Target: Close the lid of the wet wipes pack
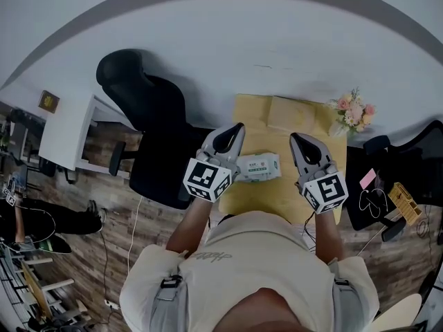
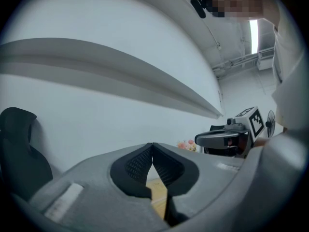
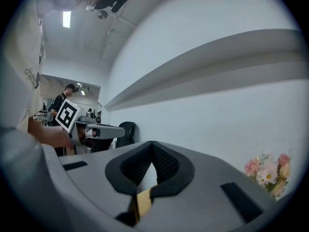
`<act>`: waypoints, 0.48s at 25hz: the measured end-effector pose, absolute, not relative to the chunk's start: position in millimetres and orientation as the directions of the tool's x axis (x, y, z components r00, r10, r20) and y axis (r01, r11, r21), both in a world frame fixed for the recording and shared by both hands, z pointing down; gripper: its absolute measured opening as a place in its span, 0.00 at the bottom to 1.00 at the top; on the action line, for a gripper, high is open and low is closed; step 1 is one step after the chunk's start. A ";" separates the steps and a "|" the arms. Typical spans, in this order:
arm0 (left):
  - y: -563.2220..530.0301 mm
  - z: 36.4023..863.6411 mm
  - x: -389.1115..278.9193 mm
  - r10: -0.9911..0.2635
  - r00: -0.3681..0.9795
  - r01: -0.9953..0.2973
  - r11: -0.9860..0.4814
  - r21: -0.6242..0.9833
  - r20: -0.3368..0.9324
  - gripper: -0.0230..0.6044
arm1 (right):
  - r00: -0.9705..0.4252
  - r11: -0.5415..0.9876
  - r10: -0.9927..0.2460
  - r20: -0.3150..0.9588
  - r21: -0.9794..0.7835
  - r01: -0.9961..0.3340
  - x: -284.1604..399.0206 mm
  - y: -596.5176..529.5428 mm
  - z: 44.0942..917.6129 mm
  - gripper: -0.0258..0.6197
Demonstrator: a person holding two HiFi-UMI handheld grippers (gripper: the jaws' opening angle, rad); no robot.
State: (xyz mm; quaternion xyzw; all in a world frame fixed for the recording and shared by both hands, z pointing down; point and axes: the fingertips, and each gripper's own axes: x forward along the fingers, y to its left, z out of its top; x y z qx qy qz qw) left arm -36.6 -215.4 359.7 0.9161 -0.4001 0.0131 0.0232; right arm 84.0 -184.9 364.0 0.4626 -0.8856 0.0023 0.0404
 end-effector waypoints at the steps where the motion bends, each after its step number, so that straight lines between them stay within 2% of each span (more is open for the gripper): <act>1: -215.3 360.6 -36.1 -0.731 0.681 -0.733 -0.680 0.034 0.044 0.07 | -0.570 0.573 -0.818 0.077 0.033 -0.819 84.1 -184.6 365.6 0.04; 12: -211.0 371.1 -38.1 -0.722 0.690 -0.724 -0.688 0.061 0.052 0.07 | -0.571 0.577 -0.814 0.107 0.032 -0.816 80.4 -179.8 375.9 0.04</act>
